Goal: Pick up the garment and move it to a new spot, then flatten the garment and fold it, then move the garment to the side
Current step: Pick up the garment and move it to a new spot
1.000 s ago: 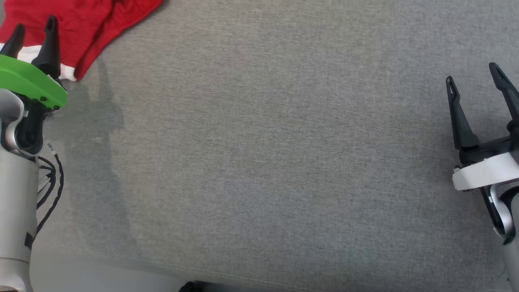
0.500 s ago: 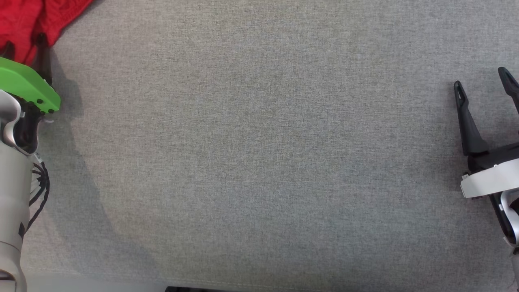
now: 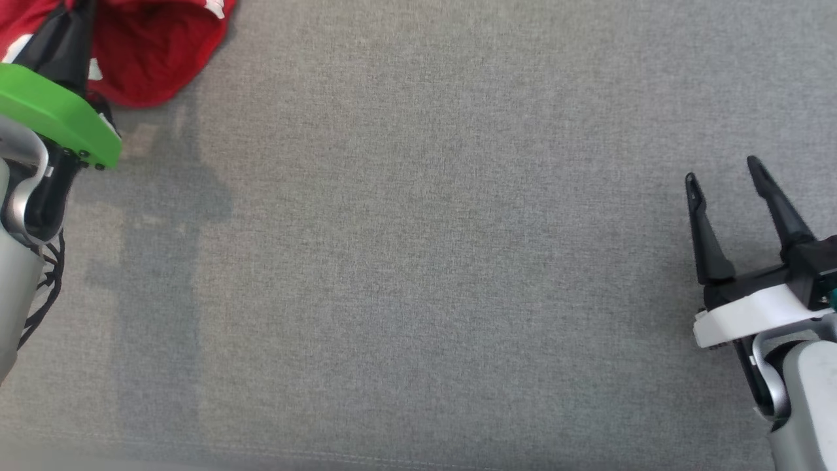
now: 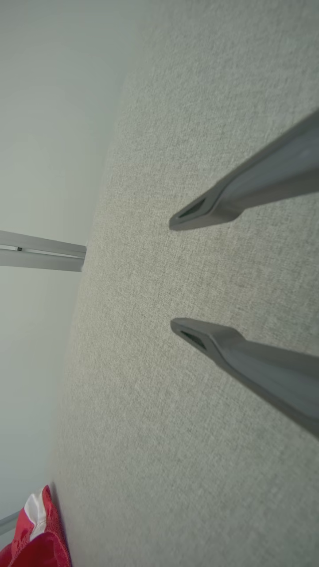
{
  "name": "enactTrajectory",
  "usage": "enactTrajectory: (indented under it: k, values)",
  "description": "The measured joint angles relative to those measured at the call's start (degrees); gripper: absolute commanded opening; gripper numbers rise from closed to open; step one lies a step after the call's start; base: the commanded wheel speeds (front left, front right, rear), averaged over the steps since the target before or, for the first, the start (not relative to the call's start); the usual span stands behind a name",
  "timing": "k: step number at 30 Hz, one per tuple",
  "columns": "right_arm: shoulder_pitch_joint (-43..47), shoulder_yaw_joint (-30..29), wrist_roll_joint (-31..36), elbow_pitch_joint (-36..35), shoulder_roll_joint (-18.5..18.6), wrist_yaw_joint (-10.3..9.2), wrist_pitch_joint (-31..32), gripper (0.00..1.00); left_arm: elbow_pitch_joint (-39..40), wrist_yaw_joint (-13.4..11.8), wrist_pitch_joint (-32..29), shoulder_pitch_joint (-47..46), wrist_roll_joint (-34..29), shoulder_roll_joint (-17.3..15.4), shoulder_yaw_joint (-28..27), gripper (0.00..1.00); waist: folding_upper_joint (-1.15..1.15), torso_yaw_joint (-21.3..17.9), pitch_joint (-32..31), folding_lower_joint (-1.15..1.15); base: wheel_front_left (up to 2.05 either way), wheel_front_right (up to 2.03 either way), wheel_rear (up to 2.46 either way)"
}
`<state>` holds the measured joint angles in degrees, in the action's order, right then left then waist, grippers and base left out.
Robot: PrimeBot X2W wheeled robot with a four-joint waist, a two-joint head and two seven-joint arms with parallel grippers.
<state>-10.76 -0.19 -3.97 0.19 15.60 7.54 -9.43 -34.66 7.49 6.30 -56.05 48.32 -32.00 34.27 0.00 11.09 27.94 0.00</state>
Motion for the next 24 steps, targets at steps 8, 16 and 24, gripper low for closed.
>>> enactTrajectory:
  k: [8,16,24]
  values:
    - [0.80,1.36,-1.10,7.21,-4.79,0.00,-3.98,1.00,28.14,-0.01,-8.80,4.77,7.15,-6.78,4.37,0.00,0.00,-1.14,-8.09,0.00,0.00,0.00,0.00]
    - [0.96,0.86,-2.34,11.14,-8.39,0.00,-5.38,1.00,55.67,-5.20,-17.67,8.88,13.39,-9.79,5.50,0.00,0.00,-5.39,-14.84,0.00,0.00,0.00,0.00]
    - [2.32,-0.98,-2.77,10.24,-10.74,0.00,-5.57,1.00,62.65,-10.13,-19.15,7.63,16.34,-4.47,5.71,0.00,0.00,-12.87,-17.68,0.00,0.00,0.00,0.00]
